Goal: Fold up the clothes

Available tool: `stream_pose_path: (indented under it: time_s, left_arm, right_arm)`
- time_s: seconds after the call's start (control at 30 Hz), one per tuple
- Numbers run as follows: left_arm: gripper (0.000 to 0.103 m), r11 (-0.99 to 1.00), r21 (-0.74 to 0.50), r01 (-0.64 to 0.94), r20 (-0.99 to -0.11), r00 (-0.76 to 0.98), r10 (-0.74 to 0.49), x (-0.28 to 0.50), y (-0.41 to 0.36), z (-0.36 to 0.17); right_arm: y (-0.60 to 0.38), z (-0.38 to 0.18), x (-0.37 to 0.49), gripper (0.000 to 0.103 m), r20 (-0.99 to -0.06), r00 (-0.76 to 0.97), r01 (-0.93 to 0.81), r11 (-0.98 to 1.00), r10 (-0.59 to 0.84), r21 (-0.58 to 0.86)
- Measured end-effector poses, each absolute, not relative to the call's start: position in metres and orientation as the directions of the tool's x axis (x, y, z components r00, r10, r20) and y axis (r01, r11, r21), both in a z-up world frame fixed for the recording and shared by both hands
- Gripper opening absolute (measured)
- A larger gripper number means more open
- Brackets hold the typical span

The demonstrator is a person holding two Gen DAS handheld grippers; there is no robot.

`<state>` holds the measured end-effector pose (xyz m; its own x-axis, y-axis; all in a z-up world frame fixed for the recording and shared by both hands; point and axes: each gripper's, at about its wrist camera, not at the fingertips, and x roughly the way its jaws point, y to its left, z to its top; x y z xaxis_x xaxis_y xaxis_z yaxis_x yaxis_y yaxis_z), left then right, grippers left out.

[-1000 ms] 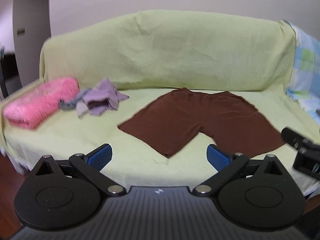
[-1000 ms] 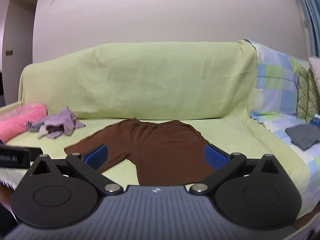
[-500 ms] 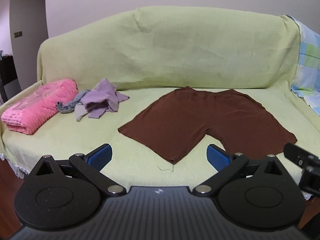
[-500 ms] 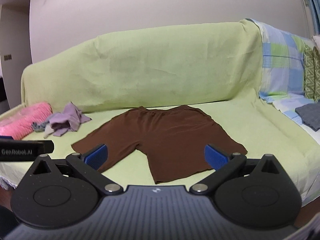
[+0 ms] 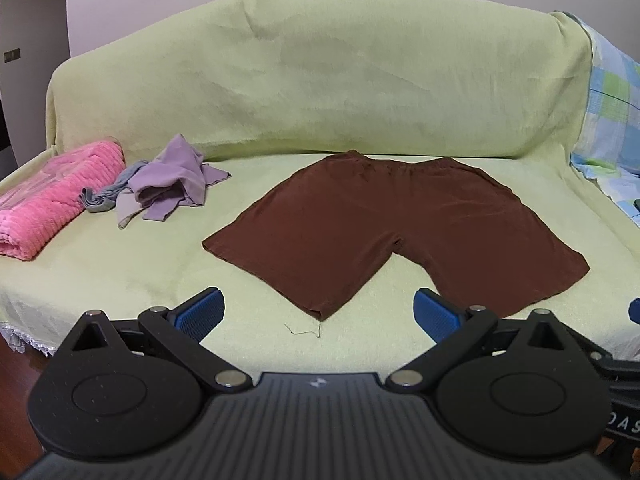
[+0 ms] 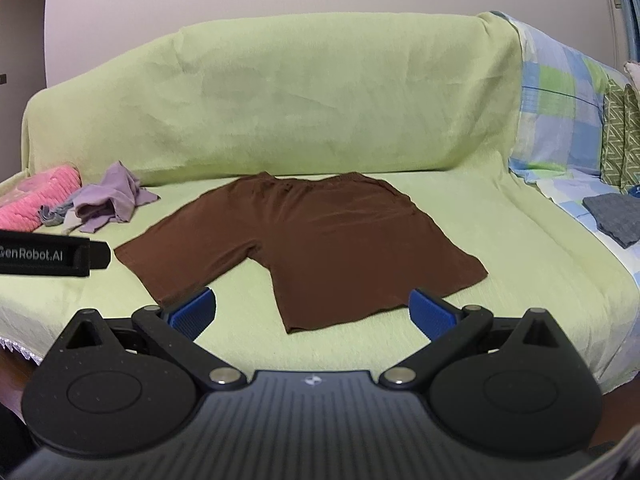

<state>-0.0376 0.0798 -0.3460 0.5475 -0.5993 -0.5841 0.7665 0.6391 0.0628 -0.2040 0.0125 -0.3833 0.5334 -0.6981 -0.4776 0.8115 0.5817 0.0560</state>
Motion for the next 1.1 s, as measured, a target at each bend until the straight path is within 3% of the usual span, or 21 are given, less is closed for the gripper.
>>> stream_pose_path:
  time_s: [0.87,1.1]
  left_arm:
    - [0.102,0.662,0.084,0.745,-0.619,0.560,-0.551,-0.007,0.063,-0.368]
    - [0.102,0.647,0.036,0.761,-0.618,0.526,-0.584,-0.002,0.054,-0.364]
  right_arm:
    - [-0.030,-0.390,-0.169,0.102,-0.511,0.503,0.812,0.584,-0.697,0.004]
    - [-0.040,-0.384,-0.166,0.102,-0.500,0.502,0.814,0.580,-0.706,-0.001]
